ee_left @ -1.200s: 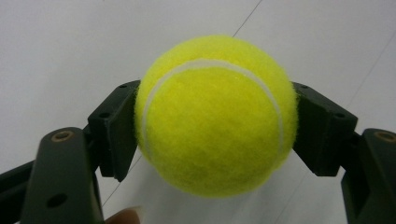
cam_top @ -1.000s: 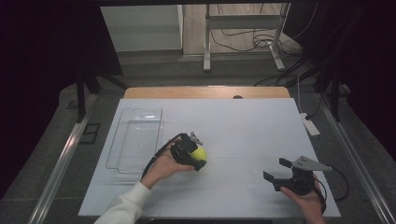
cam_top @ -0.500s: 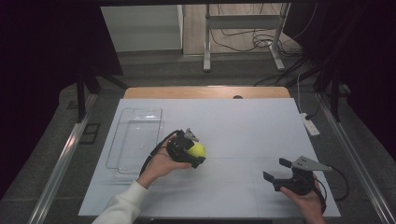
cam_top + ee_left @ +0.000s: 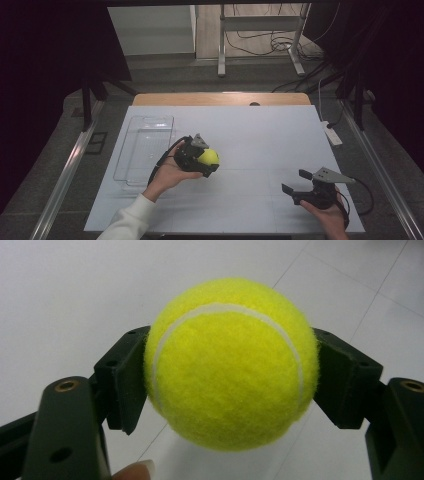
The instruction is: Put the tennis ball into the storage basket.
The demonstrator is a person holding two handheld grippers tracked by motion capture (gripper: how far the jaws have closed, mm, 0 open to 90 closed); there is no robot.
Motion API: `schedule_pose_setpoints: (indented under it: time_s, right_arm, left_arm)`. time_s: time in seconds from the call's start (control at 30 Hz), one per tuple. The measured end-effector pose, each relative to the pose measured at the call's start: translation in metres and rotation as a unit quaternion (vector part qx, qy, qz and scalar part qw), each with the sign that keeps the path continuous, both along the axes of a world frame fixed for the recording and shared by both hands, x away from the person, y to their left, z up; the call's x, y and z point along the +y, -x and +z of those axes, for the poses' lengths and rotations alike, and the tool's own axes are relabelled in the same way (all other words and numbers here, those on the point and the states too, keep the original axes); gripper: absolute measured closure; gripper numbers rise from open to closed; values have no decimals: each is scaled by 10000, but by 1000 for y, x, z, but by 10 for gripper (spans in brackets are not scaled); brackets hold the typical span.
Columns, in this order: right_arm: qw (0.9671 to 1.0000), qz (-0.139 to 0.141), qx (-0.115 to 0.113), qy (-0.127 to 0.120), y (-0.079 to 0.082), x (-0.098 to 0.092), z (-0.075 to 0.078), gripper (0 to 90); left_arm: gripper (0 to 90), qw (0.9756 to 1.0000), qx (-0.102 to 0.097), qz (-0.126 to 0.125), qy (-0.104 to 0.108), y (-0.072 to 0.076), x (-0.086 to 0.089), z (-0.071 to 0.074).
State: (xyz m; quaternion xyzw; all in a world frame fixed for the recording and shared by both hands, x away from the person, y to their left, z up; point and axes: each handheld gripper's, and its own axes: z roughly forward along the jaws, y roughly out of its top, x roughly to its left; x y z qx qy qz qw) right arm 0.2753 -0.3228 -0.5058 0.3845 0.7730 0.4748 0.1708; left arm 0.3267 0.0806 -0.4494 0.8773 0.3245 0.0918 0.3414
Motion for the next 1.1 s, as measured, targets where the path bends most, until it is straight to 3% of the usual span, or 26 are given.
schedule_pose_setpoints:
  time_s: [0.57, 1.1]
  right_arm:
    - [10000, -23, 0, 6, 0, -1, 0, 97]
    - [10000, -19, 2, 1, 0, 0, 0, 97]
  left_arm:
    - [256, 9989, -284, 110, 354, 5, 12, 15]
    - [255, 9959, -610, 245, 625, 12, 26, 34]
